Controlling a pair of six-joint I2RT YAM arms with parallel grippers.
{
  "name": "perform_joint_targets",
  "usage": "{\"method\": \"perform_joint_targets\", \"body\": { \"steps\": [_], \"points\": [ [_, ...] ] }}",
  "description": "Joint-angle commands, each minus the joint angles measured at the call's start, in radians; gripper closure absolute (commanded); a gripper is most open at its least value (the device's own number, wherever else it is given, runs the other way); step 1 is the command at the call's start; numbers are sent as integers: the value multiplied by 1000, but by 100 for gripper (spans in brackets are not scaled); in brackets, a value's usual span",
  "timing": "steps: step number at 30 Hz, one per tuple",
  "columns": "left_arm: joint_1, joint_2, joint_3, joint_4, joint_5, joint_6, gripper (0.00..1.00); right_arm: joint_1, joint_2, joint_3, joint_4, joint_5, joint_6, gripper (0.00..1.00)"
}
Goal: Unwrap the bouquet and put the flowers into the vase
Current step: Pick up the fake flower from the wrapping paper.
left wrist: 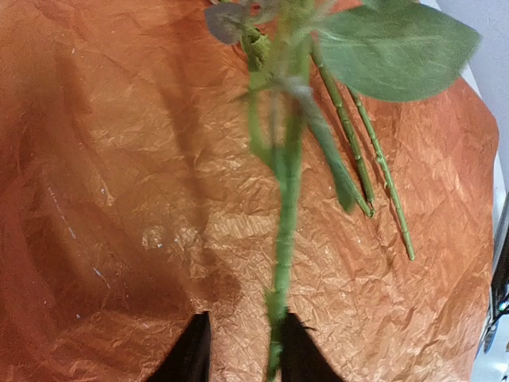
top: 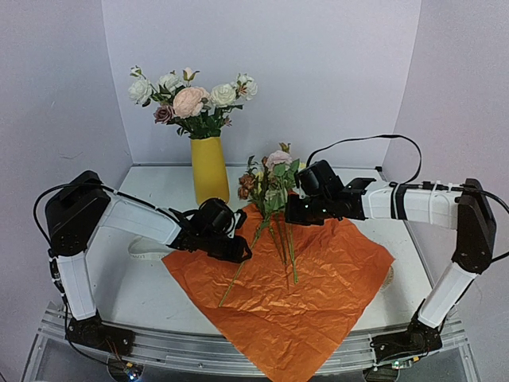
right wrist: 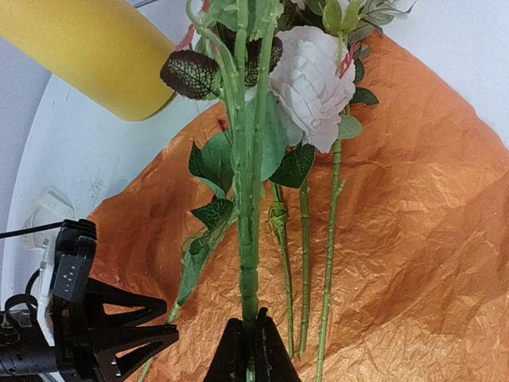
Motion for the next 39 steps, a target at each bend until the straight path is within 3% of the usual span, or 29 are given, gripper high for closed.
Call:
{"method": "perform_joint_targets", "body": {
  "steps": [1, 3, 5, 7, 15, 23, 36, 38, 39],
  "points": [
    [-5, 12, 63, 4, 3, 12, 77, -2, -41, 31, 43, 5, -4, 100],
    [-5, 14, 69, 4, 7, 12, 78, -2, -46, 32, 43, 6, -3, 100],
    [-5, 19, 81, 4, 18, 11, 92, -2, -57, 34, 43, 10, -3, 100],
    [-6, 22, 95, 4, 29, 1, 100, -3, -73, 38, 43, 13, -3, 100],
    [-5, 91, 221, 4, -12, -104, 100, -2, -153, 51, 41, 18, 3, 100],
    [-4, 224, 355, 11, -43, -201, 100, -3, -272, 36, 40, 122, 34, 100],
    [-3, 267, 398, 51, -91, -288, 100, -4, -395, 80, -28, 159, 16, 100],
    [-5, 257, 398, 71, -87, -297, 92, -4, -399, 78, -35, 147, 13, 100],
    [-5, 253, 403, 75, -82, -298, 73, -4, -400, 71, -36, 136, 11, 100]
  ]
}}
